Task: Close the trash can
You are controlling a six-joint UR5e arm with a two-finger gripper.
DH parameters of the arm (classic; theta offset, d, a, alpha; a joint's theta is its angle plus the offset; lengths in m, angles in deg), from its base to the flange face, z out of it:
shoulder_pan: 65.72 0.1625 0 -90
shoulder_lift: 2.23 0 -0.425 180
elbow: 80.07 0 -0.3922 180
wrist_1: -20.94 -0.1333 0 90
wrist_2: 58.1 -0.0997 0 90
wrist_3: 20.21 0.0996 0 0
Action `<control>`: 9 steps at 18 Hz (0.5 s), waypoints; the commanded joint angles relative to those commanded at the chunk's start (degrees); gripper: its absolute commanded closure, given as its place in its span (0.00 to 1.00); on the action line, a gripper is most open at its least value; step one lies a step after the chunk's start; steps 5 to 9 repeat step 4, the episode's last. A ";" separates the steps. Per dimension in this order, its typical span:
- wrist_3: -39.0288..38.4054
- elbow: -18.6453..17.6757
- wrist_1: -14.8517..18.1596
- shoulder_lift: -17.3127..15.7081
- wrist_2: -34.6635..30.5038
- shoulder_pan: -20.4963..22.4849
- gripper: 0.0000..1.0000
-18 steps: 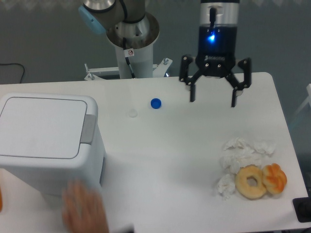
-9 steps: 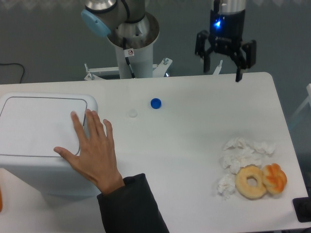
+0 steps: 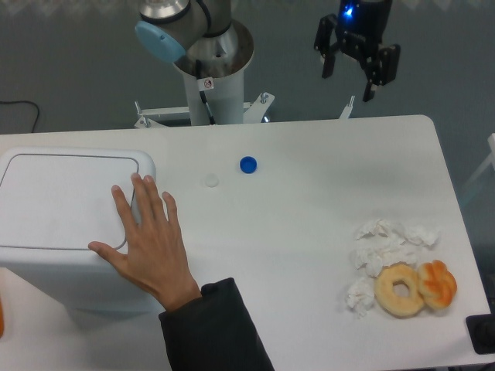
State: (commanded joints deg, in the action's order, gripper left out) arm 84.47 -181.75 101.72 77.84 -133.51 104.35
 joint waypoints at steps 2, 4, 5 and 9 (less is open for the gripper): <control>0.00 -0.27 -0.09 -0.18 0.09 0.00 0.00; 0.00 -0.27 -0.09 -0.18 0.27 0.00 0.00; 0.00 -0.27 -0.09 -0.18 0.27 0.00 0.00; 0.00 -0.27 -0.09 -0.18 0.27 0.00 0.00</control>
